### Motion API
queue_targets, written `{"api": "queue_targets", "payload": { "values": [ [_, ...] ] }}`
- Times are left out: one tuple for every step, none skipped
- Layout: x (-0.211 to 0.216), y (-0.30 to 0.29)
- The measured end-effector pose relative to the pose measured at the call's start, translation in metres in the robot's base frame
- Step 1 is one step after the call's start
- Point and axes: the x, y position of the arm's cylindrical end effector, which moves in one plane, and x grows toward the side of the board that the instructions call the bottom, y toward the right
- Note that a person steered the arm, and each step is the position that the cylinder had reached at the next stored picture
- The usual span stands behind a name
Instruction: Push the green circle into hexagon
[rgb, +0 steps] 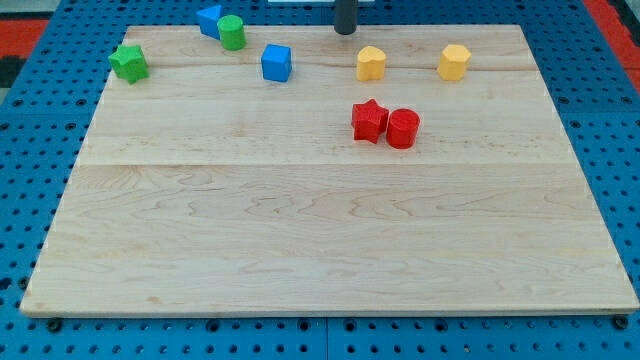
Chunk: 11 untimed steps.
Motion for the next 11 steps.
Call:
{"api": "queue_targets", "payload": {
  "values": [
    [0.000,-0.021],
    [0.001,-0.067],
    [0.025,-0.088],
    [0.075,-0.118],
    [0.070,-0.222],
    [0.018,-0.287],
    [0.000,-0.302],
    [0.000,-0.302],
    [-0.001,-0.279],
    [0.000,-0.170],
    [0.002,-0.112]
  ]
}}
